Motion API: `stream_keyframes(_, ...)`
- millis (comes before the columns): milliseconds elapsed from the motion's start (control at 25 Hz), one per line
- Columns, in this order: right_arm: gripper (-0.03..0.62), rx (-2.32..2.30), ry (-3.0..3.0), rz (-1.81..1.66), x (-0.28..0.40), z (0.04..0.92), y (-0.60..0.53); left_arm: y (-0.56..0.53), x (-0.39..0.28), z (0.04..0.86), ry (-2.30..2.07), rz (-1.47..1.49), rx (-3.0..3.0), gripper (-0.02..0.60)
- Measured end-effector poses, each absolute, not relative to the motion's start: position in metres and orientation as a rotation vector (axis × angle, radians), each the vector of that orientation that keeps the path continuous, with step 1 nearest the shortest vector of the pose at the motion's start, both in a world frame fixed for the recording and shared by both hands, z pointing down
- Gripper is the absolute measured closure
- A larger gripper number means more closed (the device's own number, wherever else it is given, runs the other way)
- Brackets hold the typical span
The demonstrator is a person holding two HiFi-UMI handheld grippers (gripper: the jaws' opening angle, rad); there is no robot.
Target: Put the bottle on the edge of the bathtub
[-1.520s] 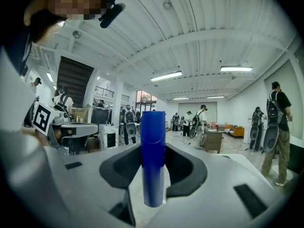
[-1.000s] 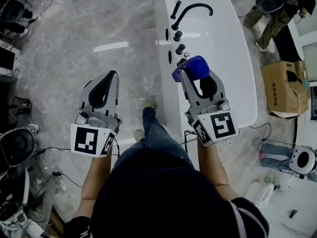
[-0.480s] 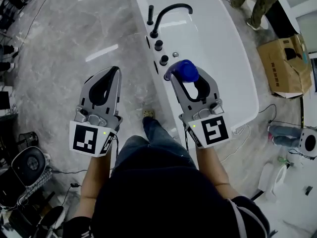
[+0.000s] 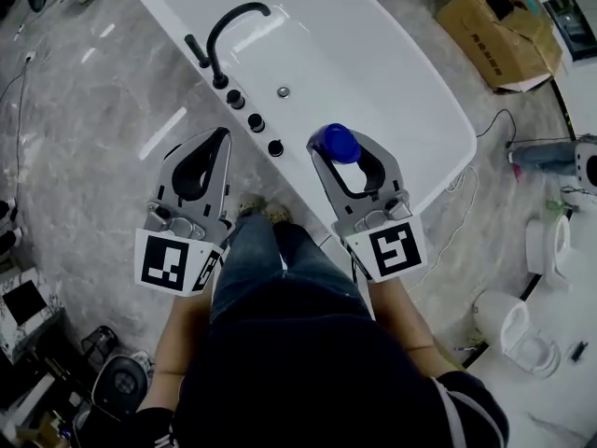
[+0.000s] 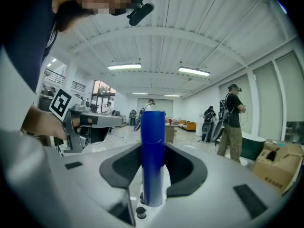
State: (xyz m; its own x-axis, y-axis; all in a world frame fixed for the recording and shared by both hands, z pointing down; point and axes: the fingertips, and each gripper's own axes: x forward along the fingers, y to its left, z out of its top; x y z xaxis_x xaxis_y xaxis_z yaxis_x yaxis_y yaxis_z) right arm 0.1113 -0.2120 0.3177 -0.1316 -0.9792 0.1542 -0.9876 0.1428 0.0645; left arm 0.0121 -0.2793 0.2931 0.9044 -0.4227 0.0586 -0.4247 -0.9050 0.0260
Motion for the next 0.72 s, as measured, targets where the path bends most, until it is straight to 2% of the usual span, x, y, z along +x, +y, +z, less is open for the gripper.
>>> stream_keyframes(360,0.428,2.307,-1.861,0.232,0.164,0.339,-0.194,-0.285,0.1,0.298,-0.06,0.106,3.092,0.558)
stream_keyframes(720,0.428,2.504,-1.564,0.358,0.164,0.375,-0.192,-0.289,0.122,0.336,0.321,0.196,3.04,0.558)
